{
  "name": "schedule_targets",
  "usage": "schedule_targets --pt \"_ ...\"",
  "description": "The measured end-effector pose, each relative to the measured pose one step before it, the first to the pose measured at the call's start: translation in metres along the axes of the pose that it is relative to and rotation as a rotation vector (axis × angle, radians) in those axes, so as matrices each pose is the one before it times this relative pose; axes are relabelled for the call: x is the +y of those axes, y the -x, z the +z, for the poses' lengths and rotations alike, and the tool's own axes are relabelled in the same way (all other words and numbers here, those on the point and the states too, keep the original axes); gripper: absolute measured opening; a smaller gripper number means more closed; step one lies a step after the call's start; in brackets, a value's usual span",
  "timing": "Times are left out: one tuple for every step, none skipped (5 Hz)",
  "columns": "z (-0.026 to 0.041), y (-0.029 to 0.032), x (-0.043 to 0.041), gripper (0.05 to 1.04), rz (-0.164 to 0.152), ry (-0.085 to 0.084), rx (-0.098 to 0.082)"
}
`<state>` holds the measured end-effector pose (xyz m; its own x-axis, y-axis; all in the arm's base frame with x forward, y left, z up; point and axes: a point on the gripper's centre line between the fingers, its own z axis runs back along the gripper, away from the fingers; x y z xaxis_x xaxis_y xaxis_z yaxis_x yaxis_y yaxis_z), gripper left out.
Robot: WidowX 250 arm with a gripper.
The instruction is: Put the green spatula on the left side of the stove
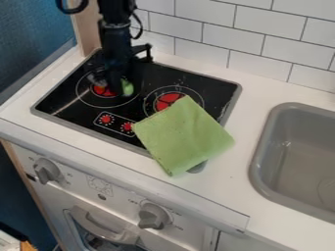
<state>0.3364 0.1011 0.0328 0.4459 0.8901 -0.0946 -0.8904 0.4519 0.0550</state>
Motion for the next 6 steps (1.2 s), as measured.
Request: schedule_targets --pt "-0.00204 -0.00064 0.00958 0.433 0.0227 -0.0321 -0.0312" --pt "-0.00069 -0.00293 0.00298 0.487 0.0083 -0.0008 -0.0306" --pt "0.00092 -0.00109 0.00505 0.812 0.0126 -0.0176 0.0132" --pt "0.00159 -0.00213 0.00428 0.997 0.0151 -0.0194 -0.0105" --pt "0.01386 -0.0028 0.00174 1.001 0.0069 0.0146 -0.0376" --pt "0.02624 0.00183 0.00373 1.001 -0.0183 0.0361 -0.0283"
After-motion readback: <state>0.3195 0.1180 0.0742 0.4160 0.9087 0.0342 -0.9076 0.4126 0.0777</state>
